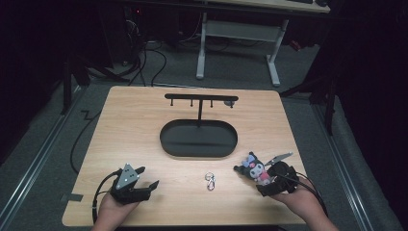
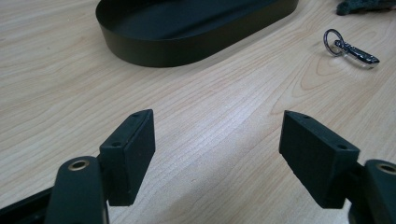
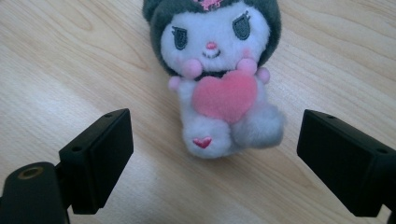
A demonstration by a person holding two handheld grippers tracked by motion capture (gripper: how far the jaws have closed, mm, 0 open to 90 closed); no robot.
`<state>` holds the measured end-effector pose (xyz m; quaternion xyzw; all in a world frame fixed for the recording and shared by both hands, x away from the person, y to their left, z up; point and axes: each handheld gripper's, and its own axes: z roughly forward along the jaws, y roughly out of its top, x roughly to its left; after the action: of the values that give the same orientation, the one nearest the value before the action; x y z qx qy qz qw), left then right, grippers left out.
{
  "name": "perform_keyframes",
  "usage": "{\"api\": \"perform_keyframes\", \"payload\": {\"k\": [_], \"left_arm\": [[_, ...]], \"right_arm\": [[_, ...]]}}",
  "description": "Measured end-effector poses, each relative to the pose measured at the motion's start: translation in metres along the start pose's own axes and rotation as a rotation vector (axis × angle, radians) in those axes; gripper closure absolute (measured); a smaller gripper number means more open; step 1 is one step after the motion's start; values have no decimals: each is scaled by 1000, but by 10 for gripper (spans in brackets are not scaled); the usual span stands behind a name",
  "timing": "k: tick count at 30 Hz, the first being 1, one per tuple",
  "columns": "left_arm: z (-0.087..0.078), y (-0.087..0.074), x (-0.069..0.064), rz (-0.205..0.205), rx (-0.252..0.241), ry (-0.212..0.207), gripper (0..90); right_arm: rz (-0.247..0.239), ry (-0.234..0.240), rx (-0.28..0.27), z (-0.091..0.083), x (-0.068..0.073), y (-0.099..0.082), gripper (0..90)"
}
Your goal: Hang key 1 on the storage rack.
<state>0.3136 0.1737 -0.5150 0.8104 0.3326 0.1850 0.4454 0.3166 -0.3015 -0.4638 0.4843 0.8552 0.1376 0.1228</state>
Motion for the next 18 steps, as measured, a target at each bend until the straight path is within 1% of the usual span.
{"api": "perform_keyframes", "payload": {"k": [1, 2, 3, 4, 5, 6, 7, 8, 9, 10, 12, 14, 16, 18], "left_arm": [[0, 0, 0, 1, -1, 1, 277], [0, 0, 0, -3, 0, 0, 277], [0, 0, 0, -3, 0, 0, 277], [0, 0, 1, -6, -2, -2, 277], [2, 0, 0, 2, 5, -8, 277], [2, 0, 0, 2, 5, -8, 277], [4, -1, -1, 13, 18, -12, 278], [5, -1, -2, 15, 22, -13, 278], [5, -1, -2, 15, 22, -13, 278], [6, -2, -4, 19, 28, -14, 278], [5, -2, -5, 25, 32, -12, 278], [4, -3, -6, 25, 28, -11, 280], [3, -3, -5, 23, 28, -8, 281], [3, -3, -5, 20, 26, -9, 282]], "right_arm": [[-13, -6, 14, 2, 0, 2, 113], [-25, -6, 49, 5, -1, 6, 114], [-25, -6, 49, 5, -1, 6, 114], [-38, -4, 71, 8, 0, 11, 119], [-49, -4, 80, 9, 0, 13, 124], [-49, -4, 80, 9, 0, 13, 124], [-72, -17, 95, 12, 0, 17, 145], [-78, -22, 107, 14, 1, 19, 144], [-78, -22, 107, 14, 1, 19, 144], [-90, -14, 128, 17, 1, 21, 144], [-91, -4, 149, 20, -1, 24, 150], [-97, -5, 164, 23, -3, 25, 159], [-94, 11, 179, 26, -5, 27, 172], [-94, 4, 183, 28, -5, 28, 172]]}}
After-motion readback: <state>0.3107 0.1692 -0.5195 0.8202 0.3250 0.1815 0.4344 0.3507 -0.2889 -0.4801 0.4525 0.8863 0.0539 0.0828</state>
